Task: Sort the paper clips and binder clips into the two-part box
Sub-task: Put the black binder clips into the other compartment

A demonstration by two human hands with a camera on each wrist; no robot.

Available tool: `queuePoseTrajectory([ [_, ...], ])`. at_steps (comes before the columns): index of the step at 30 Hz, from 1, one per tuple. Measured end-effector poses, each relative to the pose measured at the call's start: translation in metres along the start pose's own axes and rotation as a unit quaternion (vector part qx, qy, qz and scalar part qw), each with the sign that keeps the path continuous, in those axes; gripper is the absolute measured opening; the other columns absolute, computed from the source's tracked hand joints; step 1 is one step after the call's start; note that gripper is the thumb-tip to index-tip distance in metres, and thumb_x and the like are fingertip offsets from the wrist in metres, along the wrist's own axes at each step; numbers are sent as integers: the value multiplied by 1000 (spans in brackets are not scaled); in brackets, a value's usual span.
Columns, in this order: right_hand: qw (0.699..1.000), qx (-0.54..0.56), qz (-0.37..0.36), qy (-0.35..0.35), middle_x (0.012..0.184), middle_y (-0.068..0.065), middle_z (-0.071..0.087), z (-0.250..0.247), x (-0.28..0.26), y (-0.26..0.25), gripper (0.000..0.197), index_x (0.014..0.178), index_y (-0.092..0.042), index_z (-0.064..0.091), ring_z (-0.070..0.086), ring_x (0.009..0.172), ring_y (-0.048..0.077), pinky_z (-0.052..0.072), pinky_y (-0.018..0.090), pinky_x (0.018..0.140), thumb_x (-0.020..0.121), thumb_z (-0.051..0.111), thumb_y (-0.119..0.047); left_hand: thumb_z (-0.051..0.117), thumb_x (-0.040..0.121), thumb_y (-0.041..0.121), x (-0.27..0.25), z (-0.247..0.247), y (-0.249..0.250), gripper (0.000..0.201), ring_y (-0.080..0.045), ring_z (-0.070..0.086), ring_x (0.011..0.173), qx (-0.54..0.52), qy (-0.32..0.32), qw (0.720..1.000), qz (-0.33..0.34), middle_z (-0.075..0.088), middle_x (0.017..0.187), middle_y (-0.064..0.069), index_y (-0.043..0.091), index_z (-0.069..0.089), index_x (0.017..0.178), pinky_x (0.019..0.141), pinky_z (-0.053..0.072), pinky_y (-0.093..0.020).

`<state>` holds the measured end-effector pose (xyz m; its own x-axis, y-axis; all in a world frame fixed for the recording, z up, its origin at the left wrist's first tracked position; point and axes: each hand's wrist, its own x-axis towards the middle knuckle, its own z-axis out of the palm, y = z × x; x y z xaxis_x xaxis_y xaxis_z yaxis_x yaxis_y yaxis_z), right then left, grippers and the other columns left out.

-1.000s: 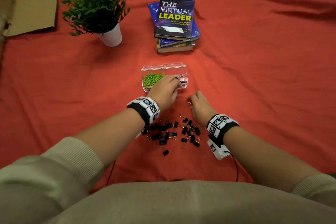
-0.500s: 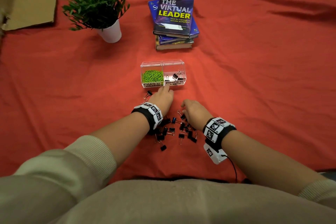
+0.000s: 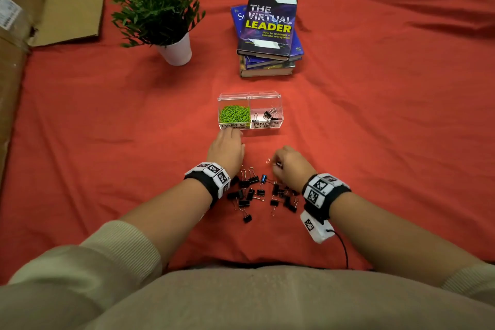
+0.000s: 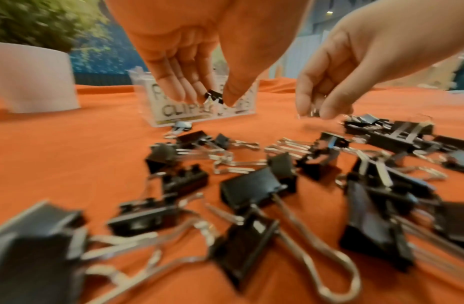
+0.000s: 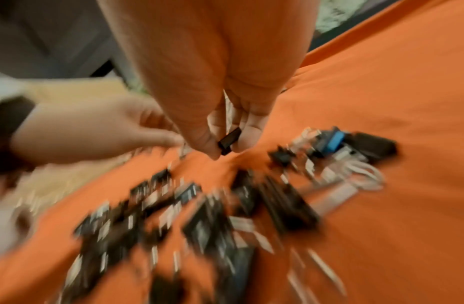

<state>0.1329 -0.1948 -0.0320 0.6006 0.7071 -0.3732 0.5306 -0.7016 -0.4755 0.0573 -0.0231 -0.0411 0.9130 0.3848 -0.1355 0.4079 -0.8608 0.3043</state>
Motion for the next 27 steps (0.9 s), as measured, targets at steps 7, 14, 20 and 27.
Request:
queuePoseTrajectory([
  [7, 988, 40, -27, 148, 110, 8, 56, -66, 62, -26, 17, 104, -8, 64, 57, 99, 22, 48, 29, 88, 89, 57, -14, 49, 95, 22, 2, 0, -18, 33, -31, 45, 116, -53, -21, 985, -162, 48, 120, -14, 1, 50, 121, 98, 41, -40],
  [14, 995, -90, -15, 38, 122, 19, 55, -63, 101, -30, 27, 112, -2, 61, 57, 105, 35, 46, 36, 88, 88, 50, -4, 51, 95, 20, 12, 2, -11, 28, -32, 47, 114, -35, -43, 988, -142, 48, 118, -15, 3, 53, 116, 92, 46, -44],
  [20, 997, -67, -12, 38, 117, 18, 62, -61, 98, -21, 29, 115, -6, 62, 58, 107, 33, 48, 37, 91, 89, 53, -14, 54, 93, 18, 13, 0, -12, 29, -35, 51, 110, -16, -51, 993, -105, 51, 120, -17, 2, 51, 118, 87, 46, -45],
  [27, 989, 54, -24, 135, 108, 13, 63, -75, 78, -15, 21, 104, -6, 66, 61, 98, 26, 47, 31, 85, 90, 54, -15, 55, 91, 16, 13, -2, -7, 23, -32, 53, 108, -21, -86, 996, -31, 53, 117, -15, 3, 53, 110, 92, 45, -40],
])
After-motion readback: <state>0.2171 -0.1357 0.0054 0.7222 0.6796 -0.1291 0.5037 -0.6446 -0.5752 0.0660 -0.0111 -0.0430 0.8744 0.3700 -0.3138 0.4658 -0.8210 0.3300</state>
